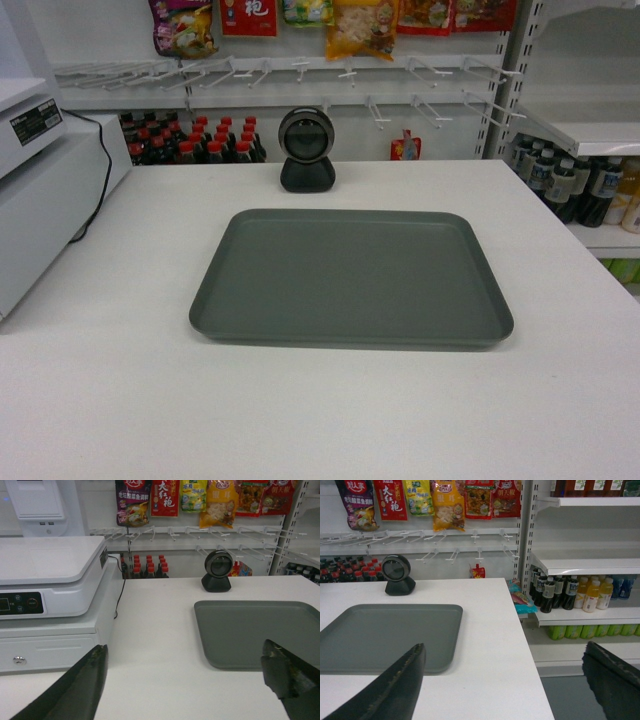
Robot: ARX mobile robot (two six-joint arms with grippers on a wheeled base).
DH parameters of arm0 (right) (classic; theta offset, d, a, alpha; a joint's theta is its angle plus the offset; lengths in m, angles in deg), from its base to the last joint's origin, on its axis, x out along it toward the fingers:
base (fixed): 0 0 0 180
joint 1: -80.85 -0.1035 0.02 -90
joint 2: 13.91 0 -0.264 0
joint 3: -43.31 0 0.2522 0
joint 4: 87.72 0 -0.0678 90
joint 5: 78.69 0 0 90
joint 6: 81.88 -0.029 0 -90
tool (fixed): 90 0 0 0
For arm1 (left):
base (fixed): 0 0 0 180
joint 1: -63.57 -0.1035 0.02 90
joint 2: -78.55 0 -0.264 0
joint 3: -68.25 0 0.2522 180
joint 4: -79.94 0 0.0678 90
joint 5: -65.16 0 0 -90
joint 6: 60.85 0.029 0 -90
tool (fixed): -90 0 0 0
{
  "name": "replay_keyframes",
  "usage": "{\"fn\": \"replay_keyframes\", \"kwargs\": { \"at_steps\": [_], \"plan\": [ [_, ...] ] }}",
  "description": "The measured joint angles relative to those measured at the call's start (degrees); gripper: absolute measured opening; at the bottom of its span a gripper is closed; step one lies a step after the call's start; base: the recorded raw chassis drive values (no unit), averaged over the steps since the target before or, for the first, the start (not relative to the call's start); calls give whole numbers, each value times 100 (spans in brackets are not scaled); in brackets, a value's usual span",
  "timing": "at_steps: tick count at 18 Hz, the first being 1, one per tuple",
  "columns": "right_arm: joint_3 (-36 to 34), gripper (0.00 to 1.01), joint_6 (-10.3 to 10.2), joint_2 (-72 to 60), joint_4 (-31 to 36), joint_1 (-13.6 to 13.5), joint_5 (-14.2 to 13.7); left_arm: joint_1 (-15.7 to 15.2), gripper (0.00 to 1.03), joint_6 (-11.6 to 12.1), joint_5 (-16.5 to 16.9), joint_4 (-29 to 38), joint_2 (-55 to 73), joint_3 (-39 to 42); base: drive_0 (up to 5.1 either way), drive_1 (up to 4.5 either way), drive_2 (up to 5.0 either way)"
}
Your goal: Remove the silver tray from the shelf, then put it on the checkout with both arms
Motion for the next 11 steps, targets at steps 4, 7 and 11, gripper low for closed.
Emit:
{"fn": "replay_keyframes", "kwargs": {
  "at_steps": [4, 7, 11],
  "plan": [
    [0, 98, 0, -2, 0, 0, 2, 0, 98, 2, 0, -2, 0, 0, 0, 0, 0],
    [0, 98, 0, -2, 0, 0, 0, 0, 98, 2, 0, 0, 0, 0, 0, 0, 0],
    [0, 98, 0, -2, 0, 0, 2, 0, 98, 2, -2, 0, 0, 0, 0, 0, 0]
  ]
}}
